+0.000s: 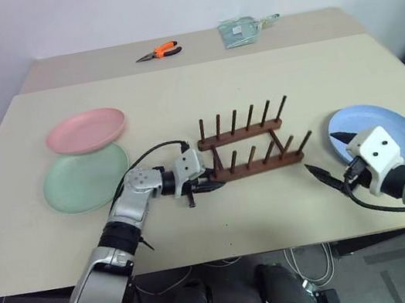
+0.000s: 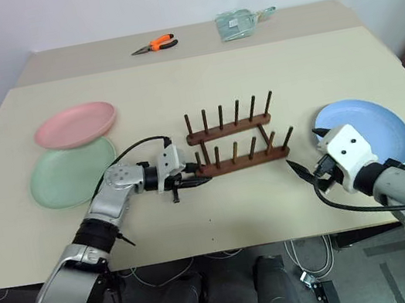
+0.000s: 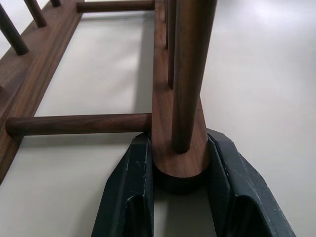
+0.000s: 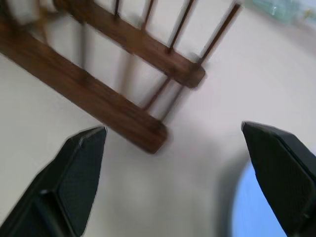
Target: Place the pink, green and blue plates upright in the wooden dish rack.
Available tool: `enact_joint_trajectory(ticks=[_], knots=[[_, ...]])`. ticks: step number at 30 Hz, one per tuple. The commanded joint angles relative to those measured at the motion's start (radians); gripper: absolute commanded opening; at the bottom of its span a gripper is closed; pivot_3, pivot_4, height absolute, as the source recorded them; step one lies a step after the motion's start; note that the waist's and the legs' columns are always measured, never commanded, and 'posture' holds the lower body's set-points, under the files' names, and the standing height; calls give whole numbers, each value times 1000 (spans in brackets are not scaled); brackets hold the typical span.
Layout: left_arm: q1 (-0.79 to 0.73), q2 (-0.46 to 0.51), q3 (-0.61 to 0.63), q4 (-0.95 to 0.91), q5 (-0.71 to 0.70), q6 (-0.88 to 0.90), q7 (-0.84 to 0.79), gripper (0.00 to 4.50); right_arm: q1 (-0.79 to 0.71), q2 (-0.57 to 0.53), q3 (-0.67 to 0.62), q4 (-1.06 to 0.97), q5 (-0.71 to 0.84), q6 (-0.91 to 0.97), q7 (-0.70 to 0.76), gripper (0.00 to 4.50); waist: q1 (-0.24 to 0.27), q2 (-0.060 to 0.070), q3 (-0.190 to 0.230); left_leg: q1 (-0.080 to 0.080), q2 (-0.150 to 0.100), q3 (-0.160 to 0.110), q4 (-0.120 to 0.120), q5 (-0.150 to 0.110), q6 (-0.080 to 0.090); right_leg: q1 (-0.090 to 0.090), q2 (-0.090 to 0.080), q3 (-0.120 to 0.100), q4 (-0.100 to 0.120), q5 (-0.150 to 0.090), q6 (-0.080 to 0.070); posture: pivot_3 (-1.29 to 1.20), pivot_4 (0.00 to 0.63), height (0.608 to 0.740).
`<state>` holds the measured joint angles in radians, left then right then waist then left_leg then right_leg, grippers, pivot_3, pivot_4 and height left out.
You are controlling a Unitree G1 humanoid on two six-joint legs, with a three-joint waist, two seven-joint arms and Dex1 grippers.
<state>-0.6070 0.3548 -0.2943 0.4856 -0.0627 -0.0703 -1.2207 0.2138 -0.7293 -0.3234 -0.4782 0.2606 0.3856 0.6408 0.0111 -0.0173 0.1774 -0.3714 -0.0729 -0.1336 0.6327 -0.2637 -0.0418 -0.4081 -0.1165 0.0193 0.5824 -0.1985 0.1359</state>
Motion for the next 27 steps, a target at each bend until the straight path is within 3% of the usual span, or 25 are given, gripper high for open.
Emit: enact_joint_trajectory(ticks=[1,5,8,11,15,16,21,27], knots=[[6,32,13,-46,-19,55,-22,2276,9,-16,-43,12,4,-32,26,4500,0,0,0,0,0,0,0,0,0,0,0,0,0,0,0,0,150,740],[18,64,24,-42,21,69,52,4309,26,-21,-41,46,-16,-45,41,4500,1,0,0,0,0,0,0,0,0,0,0,0,0,-2,3,0,150,740],[86,123,46,-140,2,173,71,4500,54,-30,-20,56,-7,-43,86,3706,-4,1,0,0,0,0,-1,0,0,0,0,0,0,-2,3,0,150,740],[207,190,49,-377,-92,359,19,3483,50,-20,29,23,7,-14,99,2146,-22,1,-1,2,2,0,-2,0,0,0,1,0,1,-2,3,0,150,740],[327,215,43,-610,-173,539,58,1518,32,-4,123,11,-16,6,91,126,-23,5,-3,2,2,0,-2,0,0,0,0,1,2,-4,0,0,150,740],[349,205,38,-647,-177,570,86,1045,25,1,151,15,-31,4,83,0,-20,5,-3,2,2,0,-1,0,0,0,0,1,2,-5,1,0,150,740],[383,70,18,-698,-128,609,307,1045,-86,38,299,104,-161,6,-2,0,1,5,-4,0,1,0,0,0,0,1,-1,1,0,-5,0,0,150,740],[308,-79,31,-504,20,537,615,1045,-280,133,392,302,-314,-22,-164,0,1,1,-7,2,0,-1,2,0,0,3,0,0,1,-4,0,0,150,740]])
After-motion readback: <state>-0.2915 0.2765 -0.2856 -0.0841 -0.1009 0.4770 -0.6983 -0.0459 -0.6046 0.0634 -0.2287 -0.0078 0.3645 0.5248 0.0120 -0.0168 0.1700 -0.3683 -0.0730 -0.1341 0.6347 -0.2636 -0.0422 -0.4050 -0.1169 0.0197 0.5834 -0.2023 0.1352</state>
